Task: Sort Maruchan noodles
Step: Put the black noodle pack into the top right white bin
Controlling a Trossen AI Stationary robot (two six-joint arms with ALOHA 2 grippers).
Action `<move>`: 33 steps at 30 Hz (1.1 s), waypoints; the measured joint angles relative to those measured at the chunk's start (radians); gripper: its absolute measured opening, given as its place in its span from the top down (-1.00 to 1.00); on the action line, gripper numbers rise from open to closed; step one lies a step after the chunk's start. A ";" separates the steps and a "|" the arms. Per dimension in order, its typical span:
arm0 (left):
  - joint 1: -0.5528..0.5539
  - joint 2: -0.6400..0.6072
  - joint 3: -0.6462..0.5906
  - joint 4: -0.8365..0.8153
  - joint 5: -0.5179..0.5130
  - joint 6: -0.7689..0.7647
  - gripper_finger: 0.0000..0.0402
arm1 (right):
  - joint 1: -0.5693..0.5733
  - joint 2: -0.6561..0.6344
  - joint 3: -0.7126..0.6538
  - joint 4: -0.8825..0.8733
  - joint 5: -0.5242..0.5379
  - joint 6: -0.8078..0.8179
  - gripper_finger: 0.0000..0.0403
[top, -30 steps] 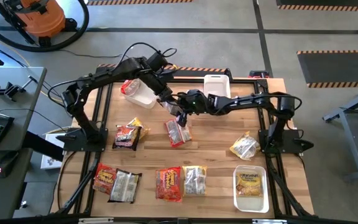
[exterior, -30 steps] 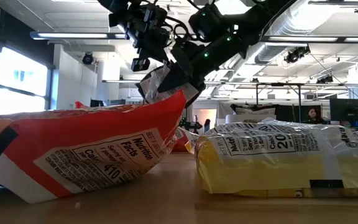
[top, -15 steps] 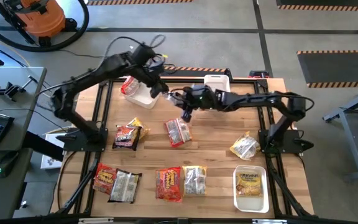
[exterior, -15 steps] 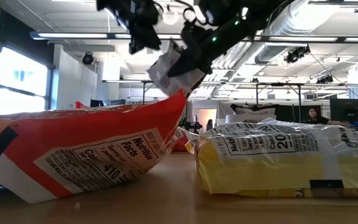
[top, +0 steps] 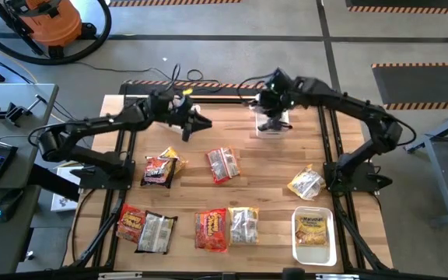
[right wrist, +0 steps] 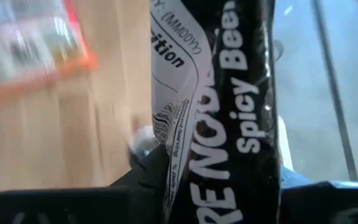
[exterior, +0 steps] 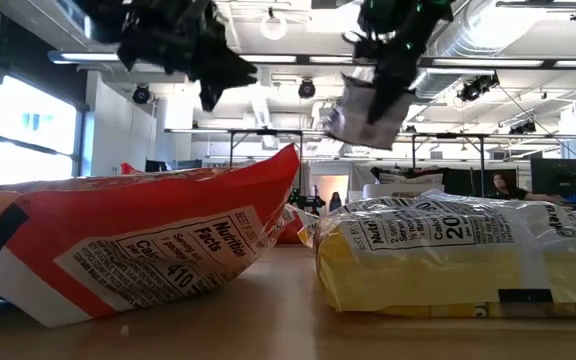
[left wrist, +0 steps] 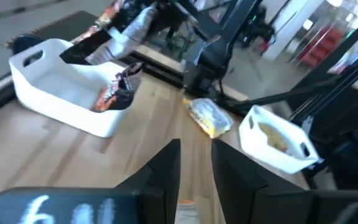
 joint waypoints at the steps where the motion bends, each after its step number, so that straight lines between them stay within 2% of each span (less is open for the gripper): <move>1: -0.005 0.001 -0.033 0.051 -0.001 -0.022 0.61 | -0.027 0.015 0.009 -0.025 -0.019 -0.046 0.46; 4: -0.017 0.000 -0.108 0.155 -0.011 -0.073 0.61 | -0.098 0.065 0.015 -0.059 -0.077 -0.165 0.46; 7: -0.022 0.000 -0.141 0.205 -0.012 -0.094 0.61 | -0.139 0.120 0.015 -0.064 -0.114 -0.202 0.46; 14: -0.022 0.000 -0.146 0.209 -0.022 -0.051 0.61 | -0.164 0.202 0.015 -0.084 -0.104 -0.195 0.47; 33: -0.026 0.000 -0.146 0.200 -0.022 0.004 0.61 | -0.161 0.232 0.011 -0.172 -0.072 -0.138 0.47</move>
